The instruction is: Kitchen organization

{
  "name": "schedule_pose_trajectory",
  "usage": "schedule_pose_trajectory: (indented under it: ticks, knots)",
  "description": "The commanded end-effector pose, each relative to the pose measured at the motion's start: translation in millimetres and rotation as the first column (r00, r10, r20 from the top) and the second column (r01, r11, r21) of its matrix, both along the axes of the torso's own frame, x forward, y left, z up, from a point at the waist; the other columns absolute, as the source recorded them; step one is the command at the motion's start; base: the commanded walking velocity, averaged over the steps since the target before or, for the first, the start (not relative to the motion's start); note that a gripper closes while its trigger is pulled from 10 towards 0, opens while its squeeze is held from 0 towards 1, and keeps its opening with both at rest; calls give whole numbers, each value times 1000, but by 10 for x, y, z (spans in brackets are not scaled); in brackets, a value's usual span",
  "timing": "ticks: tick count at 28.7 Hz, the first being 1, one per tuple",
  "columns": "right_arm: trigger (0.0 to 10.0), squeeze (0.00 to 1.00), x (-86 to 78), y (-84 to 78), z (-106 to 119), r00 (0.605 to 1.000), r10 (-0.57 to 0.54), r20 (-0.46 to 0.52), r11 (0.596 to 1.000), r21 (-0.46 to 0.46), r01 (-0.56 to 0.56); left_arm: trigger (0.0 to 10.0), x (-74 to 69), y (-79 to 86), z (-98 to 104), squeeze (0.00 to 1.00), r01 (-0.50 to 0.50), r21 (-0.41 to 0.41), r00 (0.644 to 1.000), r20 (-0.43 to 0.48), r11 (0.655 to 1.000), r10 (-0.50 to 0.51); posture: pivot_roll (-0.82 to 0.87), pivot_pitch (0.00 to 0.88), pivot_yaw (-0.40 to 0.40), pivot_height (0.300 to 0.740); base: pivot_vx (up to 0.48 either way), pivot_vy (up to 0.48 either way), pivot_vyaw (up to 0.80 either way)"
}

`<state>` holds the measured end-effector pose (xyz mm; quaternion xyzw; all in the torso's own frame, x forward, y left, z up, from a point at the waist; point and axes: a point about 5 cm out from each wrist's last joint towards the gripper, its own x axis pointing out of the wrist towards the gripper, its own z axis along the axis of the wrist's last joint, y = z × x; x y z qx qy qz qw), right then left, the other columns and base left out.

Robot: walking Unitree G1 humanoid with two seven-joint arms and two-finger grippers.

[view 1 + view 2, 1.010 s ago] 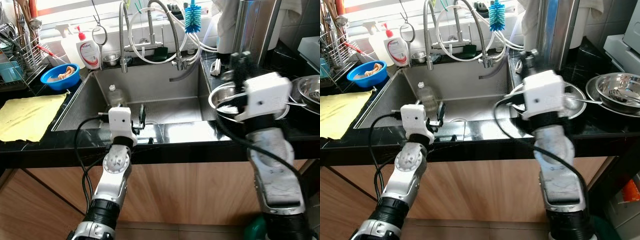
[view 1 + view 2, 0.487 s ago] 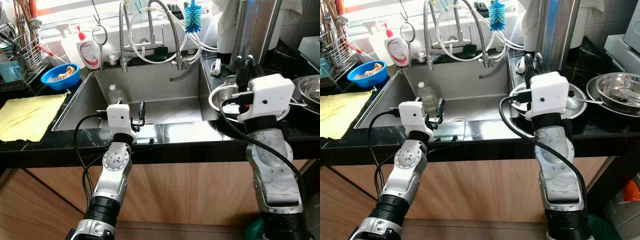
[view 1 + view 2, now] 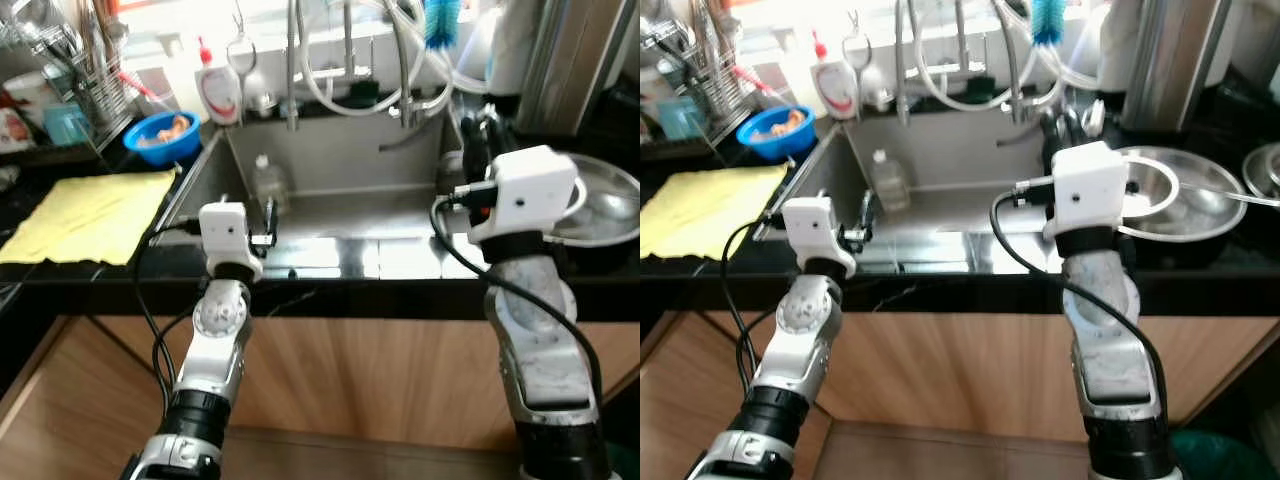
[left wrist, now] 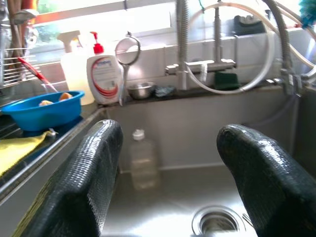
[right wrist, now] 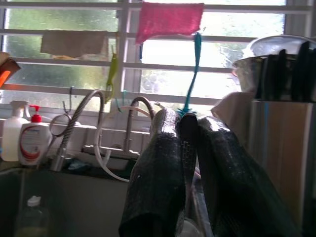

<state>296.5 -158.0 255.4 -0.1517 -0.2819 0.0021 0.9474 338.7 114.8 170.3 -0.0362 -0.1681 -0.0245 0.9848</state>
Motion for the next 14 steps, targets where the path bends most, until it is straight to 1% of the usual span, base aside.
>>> schedule_pose_trajectory:
  ticks: [1, 3, 4, 14]
  knots:
    - [10000, 0, -9, 8, 37, 1000, 9, 18, 1000, 19, -9, 10000, 2, 14, 20, 0, -2, 5, 1000, 4, 1000, 2, -258, 0, 166, 740, 0, 341, 0]
    - [10000, 0, -7, 7, 39, 1000, 9, 18, 1000, 20, -9, 10000, 3, 15, 20, 0, -3, 5, 1000, 4, 1000, 3, -258, 0, 166, 740, 0, 341, 0]
    - [10000, 0, -7, 4, 40, 1000, 10, 18, 1000, 22, -10, 10000, -1, 12, 24, 0, -4, 21, 1000, 11, 1000, 3, -256, 0, 165, 740, 0, 0, 0]
    - [10000, 0, 4, 15, 33, 1000, 15, 15, 1000, 17, -15, 10000, -2, 1, 8, 0, -7, 17, 1000, 3, 1000, 7, -260, 0, 165, 740, 0, 0, 0]
